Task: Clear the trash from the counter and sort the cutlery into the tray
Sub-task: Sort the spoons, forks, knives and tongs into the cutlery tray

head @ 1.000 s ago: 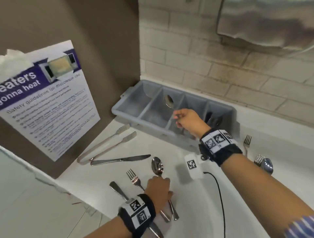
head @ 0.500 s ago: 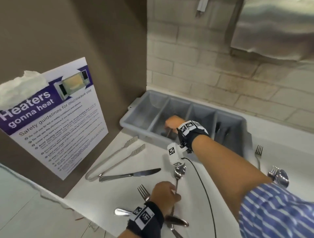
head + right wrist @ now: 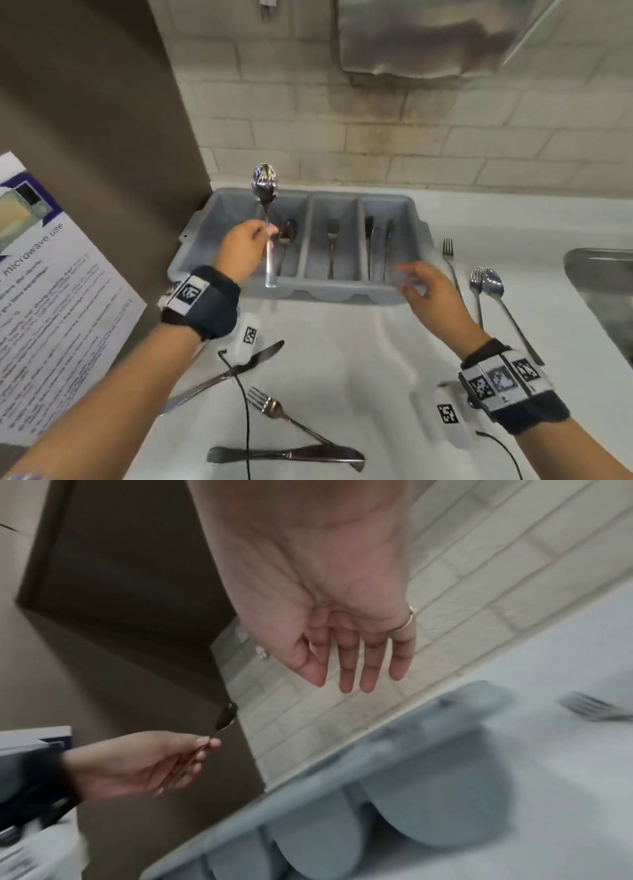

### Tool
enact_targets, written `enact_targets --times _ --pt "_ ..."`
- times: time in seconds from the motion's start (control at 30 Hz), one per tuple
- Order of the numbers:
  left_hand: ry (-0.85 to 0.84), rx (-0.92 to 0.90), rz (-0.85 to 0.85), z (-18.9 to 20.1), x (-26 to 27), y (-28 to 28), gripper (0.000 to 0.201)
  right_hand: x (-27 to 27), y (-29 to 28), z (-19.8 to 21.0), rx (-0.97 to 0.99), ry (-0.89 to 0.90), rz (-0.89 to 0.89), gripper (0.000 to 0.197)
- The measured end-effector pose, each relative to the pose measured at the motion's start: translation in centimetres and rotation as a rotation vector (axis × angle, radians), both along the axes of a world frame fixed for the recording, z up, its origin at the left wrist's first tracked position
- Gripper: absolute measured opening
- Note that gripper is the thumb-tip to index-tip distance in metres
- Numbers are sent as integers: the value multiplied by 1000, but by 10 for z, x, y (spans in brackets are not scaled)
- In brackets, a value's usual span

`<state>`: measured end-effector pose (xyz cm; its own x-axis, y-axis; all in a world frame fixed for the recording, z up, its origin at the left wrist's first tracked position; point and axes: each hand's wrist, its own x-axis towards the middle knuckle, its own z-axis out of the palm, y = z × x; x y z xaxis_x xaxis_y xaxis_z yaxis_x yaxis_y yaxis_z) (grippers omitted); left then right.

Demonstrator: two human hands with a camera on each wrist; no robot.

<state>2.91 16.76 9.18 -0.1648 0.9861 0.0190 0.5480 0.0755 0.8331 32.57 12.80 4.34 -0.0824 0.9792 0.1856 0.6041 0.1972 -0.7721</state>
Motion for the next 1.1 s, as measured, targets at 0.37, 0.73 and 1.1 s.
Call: enact_targets --times 0.37,0.73,1.1 --pt "653 -400 -61 -27 2 96 31 79 -24 -84 -208 -277 -396 27" --pt "254 -33 54 2 21 -16 21 97 58 -71 -355 -687 -238 32" --pt "532 -379 151 -65 30 -194 32 81 67 -71 -388 -632 -270 40"
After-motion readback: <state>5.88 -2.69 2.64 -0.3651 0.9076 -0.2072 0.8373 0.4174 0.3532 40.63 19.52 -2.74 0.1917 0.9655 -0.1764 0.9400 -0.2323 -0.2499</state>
